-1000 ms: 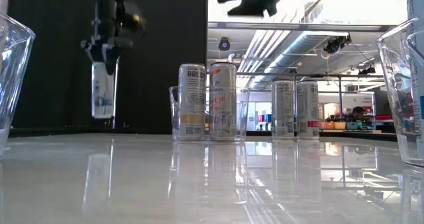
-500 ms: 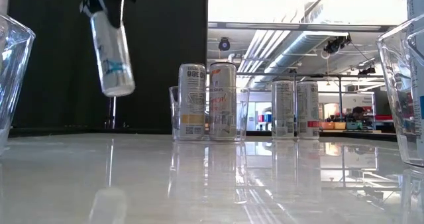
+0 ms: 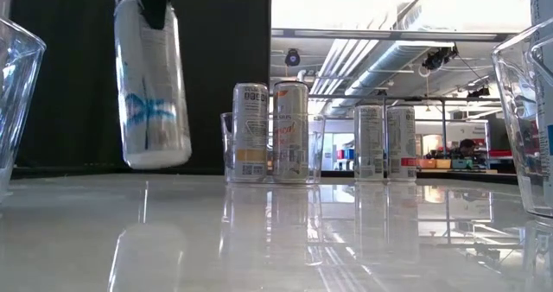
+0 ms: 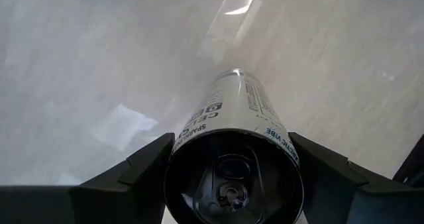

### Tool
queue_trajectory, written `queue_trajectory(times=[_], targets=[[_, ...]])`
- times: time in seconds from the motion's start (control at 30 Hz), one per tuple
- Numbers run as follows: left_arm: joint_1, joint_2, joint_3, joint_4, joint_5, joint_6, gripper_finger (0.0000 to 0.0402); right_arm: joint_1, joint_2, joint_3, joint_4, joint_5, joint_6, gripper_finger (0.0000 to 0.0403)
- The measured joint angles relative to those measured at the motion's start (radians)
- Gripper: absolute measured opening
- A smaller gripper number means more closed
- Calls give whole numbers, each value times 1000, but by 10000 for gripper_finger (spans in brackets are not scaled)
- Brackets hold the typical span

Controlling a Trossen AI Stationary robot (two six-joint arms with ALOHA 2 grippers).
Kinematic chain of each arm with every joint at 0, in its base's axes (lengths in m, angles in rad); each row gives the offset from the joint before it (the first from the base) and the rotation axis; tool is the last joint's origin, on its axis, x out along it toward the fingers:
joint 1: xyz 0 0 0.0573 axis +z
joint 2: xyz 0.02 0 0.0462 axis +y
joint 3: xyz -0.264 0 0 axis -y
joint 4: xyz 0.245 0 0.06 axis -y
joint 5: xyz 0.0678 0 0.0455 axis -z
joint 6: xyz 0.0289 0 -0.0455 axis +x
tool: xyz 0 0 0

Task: Sort soda cans
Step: Put the white blue soda can into the bottom right transparent bin

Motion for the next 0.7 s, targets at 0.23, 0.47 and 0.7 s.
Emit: queue_trajectory(times=[0.23,0.47,0.7], targets=[[-13,160,144,-8,-3,46,246,4,39,0,14,8,7,341],[13,282,293,-20,-8,117,246,1,71,0,21,14,0,341],[37,349,369,-27,-46,135,246,10,80,-1,30,15,-1,341]])
